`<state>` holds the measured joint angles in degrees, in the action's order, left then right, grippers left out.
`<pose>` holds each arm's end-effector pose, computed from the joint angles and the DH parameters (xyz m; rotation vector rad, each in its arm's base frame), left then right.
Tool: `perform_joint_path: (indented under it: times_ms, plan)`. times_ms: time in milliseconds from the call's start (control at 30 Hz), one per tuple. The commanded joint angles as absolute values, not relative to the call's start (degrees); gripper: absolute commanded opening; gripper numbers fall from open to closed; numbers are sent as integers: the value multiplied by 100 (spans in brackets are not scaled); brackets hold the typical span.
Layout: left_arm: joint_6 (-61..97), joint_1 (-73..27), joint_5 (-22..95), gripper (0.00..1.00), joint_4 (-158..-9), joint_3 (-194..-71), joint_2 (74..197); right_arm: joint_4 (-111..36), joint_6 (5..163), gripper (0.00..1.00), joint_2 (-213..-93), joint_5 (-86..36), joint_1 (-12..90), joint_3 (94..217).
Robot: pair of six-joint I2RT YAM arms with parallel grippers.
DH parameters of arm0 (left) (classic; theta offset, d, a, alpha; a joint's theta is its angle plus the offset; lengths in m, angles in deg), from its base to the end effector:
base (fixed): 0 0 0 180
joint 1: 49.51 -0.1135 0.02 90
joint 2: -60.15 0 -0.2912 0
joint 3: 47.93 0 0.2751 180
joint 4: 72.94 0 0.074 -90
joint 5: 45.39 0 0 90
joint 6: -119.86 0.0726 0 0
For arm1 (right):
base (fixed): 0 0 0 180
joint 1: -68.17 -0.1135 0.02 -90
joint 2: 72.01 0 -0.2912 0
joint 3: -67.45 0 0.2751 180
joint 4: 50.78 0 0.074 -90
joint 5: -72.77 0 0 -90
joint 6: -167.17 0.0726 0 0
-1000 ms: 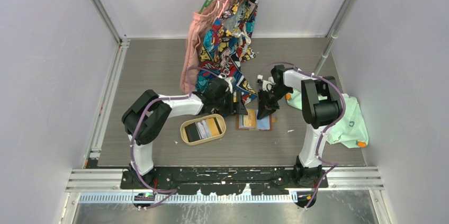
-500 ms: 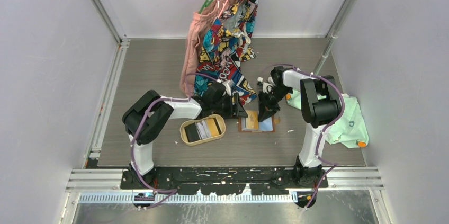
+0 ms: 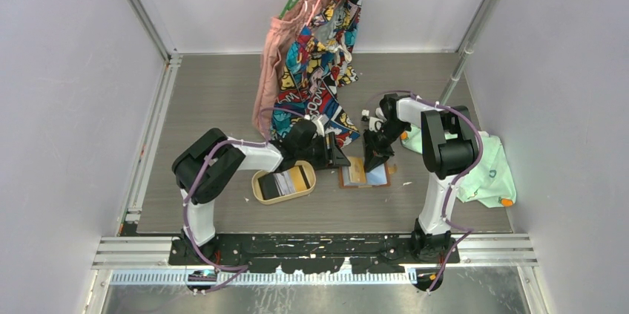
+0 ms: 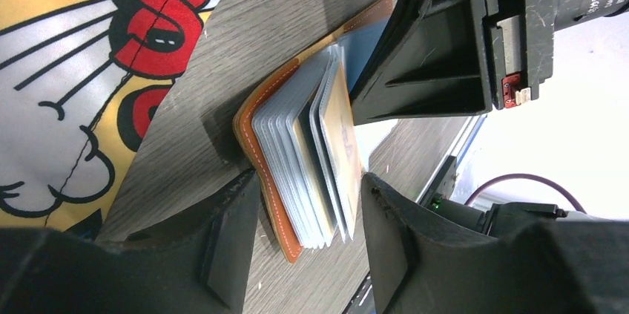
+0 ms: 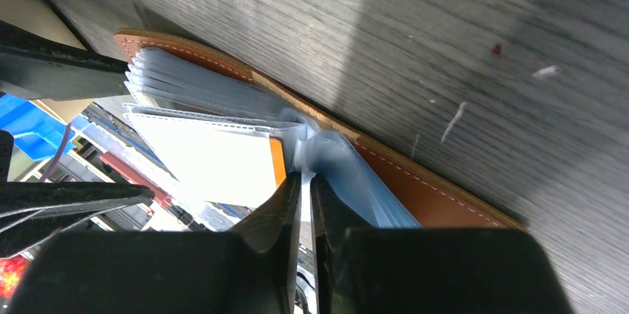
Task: Put the credit cards into the card holder
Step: Close the card holder at the center of the board.
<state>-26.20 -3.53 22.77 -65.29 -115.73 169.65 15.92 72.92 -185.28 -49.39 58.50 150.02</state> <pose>0.2862 -0.3350 0.1258 0.0353 2.4907 -1.3239 0.3426 0.0976 0.1062 0.2953 -2.8618 -0.8195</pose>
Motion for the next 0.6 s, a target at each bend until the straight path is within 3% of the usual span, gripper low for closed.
perform_joint_path:
  times_ms: [0, 333, 567]
  plan:
    - [-2964, -188, 2194, 52, -5424, -11446, 16643, 1347, 7243, 16, -18429, -4974, 5788, 15117]
    - [-3364, -147, 2201, 39, -4515, -11206, 16694, 1372, 7225, 16, -18405, -5007, 5791, 15141]
    - [-3438, -20, 2167, 39, -4385, -11339, 16935, 1391, 7210, 16, -18304, -5021, 5805, 15154]
